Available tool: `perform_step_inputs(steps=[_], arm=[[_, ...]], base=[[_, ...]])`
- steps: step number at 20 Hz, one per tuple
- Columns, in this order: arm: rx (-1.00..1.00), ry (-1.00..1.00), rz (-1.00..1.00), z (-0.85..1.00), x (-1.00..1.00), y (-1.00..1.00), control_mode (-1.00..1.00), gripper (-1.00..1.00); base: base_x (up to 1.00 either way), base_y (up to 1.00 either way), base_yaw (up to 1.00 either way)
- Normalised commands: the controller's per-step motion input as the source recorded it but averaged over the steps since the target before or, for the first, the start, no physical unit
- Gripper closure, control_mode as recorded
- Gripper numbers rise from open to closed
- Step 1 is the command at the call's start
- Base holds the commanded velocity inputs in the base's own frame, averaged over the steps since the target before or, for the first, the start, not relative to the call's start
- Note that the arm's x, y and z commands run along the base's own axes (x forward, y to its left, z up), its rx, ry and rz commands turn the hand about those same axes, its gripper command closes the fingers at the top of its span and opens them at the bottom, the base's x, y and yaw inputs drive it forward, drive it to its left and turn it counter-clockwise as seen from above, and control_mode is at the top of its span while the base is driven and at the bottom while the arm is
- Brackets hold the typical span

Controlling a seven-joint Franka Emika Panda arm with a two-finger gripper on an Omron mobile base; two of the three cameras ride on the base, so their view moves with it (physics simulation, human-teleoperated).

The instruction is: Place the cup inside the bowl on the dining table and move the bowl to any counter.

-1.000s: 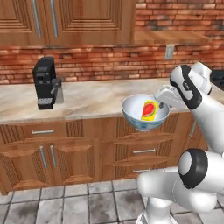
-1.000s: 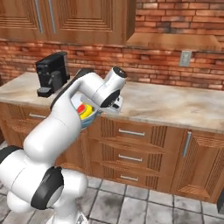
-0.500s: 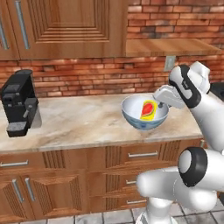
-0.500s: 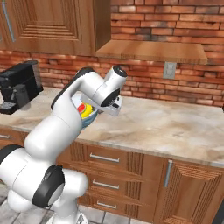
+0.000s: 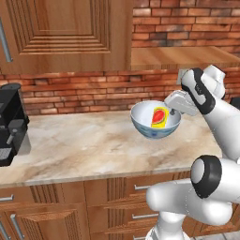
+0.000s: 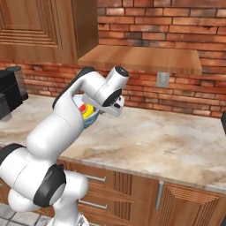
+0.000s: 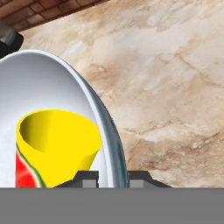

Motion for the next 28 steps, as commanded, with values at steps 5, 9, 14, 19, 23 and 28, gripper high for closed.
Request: perform_step_inputs(steps=[5, 9, 14, 19, 23, 28], arm=[[0.00, 0.00, 0.00, 0.00, 0.00, 0.00, 1.00, 1.00], [0.00, 0.00, 0.00, 0.00, 0.00, 0.00, 1.00, 1.00], [0.00, 0.00, 0.00, 0.00, 0.00, 0.00, 1.00, 1.00], [0.00, 0.00, 0.00, 0.00, 0.00, 0.00, -1.00, 1.00], [0.01, -0.03, 0.00, -0.27, 0.00, 0.00, -1.00, 1.00], [0.03, -0.08, 0.00, -0.34, 0.00, 0.00, -1.00, 1.00]], base=[[0.00, 0.00, 0.00], [0.00, 0.00, 0.00], [0.00, 0.00, 0.00], [0.00, 0.00, 0.00], [0.00, 0.00, 0.00], [0.00, 0.00, 0.00]])
